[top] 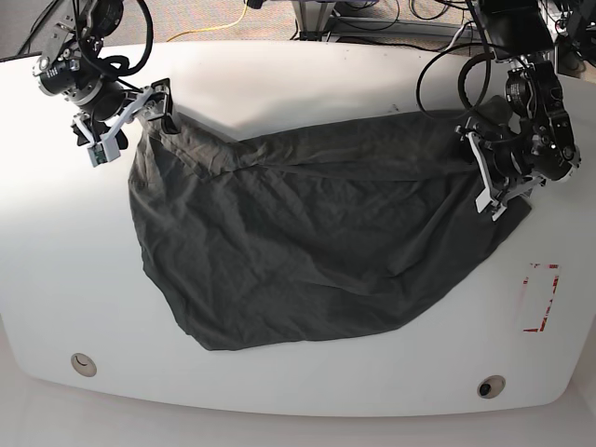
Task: Layout the t-shirt on the table in an organized manner, then fold the t-shirt properly
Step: 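Open the left gripper and move it along the shirt edge, then grasp the shirt edge with the left gripper at a new spot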
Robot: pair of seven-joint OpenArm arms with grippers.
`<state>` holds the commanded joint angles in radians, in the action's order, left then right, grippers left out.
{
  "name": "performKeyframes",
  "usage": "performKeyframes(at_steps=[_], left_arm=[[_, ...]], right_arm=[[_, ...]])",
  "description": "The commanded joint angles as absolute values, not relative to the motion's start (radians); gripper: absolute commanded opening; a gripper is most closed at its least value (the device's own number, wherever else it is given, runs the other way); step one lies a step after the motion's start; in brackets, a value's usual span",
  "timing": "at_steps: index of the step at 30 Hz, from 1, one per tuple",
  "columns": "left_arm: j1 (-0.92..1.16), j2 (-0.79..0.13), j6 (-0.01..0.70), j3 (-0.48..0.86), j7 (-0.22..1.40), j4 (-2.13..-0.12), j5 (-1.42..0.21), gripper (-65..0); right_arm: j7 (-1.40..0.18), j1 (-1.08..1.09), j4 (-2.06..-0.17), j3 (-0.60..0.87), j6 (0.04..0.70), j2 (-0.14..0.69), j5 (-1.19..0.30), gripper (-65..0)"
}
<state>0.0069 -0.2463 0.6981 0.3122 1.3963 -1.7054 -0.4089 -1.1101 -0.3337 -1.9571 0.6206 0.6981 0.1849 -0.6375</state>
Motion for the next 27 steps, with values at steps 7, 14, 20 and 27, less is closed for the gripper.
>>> performKeyframes(at_steps=[7,14,20,27], left_arm=[[0.008,-0.246,0.698,0.309,1.396,-1.704,-0.406,-47.5],[0.01,-0.248,0.698,0.308,1.396,-1.707,-0.406,-62.9],[0.01,-0.249,0.698,0.308,1.396,-1.713,-0.406,-65.0],[0.002,-0.266,0.698,0.308,1.396,-1.713,-0.412,-64.0]], right_arm=[[-1.11,-0.323,-1.956,0.622,0.698,0.185,-0.636,-1.6],[-1.11,-0.321,-1.956,0.622,0.698,0.185,-0.636,-1.6],[-1.11,-0.32,-1.956,0.622,0.698,0.185,-0.636,-1.6],[-1.11,-0.32,-1.956,0.622,0.698,0.185,-0.636,-1.6]])
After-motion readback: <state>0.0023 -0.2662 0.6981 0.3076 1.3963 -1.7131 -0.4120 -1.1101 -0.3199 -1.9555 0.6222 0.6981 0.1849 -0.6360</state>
